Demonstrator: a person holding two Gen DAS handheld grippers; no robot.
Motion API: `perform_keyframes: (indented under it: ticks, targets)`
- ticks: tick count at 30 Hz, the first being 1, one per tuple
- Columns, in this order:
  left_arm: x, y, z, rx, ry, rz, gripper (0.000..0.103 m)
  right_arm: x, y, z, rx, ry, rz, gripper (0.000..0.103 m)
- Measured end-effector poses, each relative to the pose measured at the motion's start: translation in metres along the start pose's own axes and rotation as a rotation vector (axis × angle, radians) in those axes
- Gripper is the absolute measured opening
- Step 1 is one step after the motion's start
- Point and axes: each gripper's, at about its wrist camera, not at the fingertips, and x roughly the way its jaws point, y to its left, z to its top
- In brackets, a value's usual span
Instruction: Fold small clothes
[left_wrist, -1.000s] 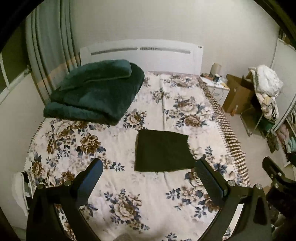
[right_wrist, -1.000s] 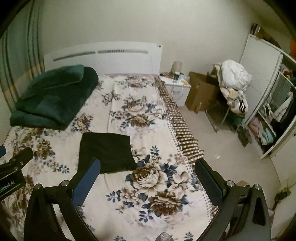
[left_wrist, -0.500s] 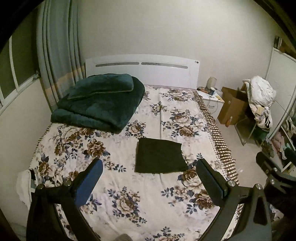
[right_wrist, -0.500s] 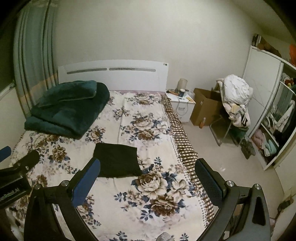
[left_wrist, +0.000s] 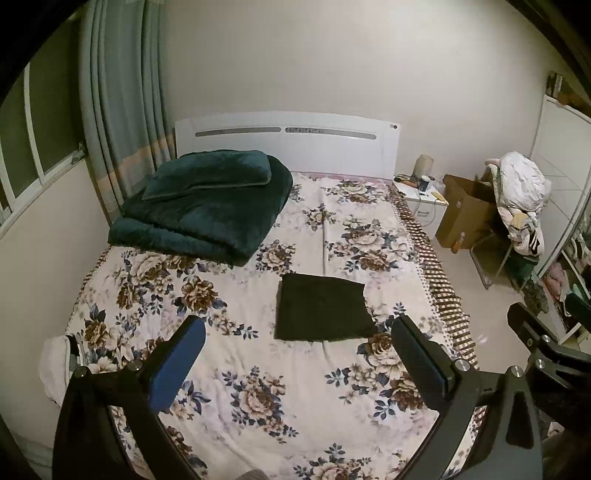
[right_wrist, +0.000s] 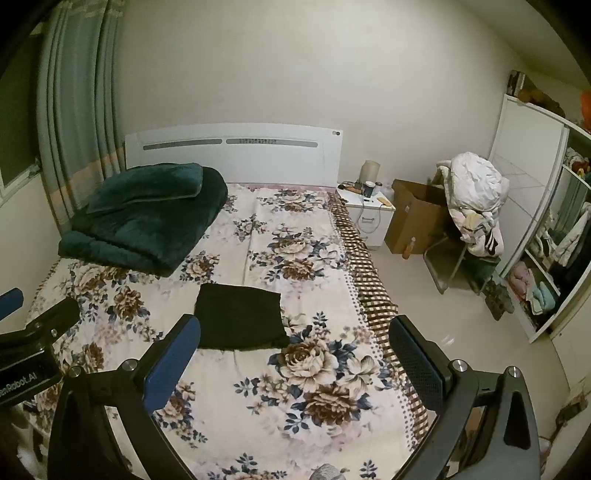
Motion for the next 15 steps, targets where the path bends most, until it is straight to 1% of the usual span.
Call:
perform_keyframes:
  ticks: [15]
  targets:
    - [-0.0071,0.0020,0.0011,0.001,-0.007,0.003,0.103,-0.0072,0.0022,-0.0002,0.008,0.000,0.007,0.103]
